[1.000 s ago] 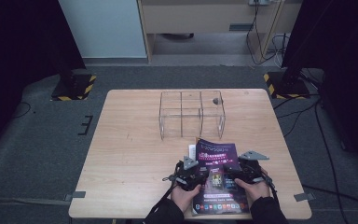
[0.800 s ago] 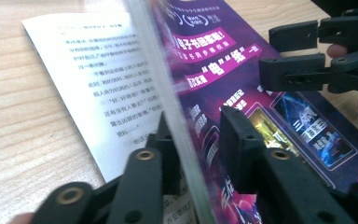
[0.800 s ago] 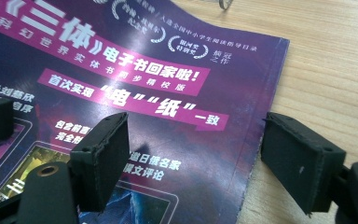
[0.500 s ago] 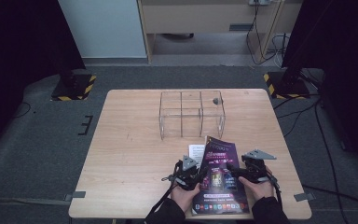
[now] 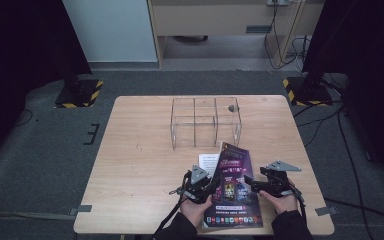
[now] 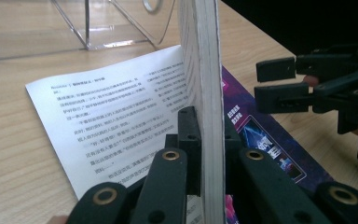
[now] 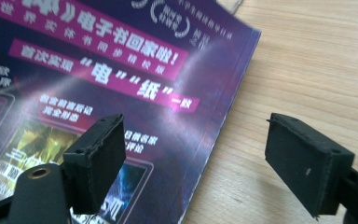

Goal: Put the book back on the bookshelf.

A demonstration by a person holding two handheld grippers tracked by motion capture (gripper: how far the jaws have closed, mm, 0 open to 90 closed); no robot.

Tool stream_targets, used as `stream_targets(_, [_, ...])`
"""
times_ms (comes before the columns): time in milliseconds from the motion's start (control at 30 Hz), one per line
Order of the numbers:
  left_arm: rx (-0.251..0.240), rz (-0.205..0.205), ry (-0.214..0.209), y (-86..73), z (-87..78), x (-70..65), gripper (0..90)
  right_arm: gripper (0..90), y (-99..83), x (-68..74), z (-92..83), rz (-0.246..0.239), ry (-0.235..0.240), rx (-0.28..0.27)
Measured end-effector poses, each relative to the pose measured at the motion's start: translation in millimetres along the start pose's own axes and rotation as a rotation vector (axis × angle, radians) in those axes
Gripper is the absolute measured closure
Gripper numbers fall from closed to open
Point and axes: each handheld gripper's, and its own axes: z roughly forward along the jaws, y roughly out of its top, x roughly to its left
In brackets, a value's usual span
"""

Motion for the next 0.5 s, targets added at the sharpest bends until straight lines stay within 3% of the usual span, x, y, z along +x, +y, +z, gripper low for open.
stream_targets(500, [-0.071, 0.018, -0.015, 6.9, -14.0, -3.0, 84.7, 19.3, 2.1, 2.6, 4.1, 0.028, 0.101, -0.016])
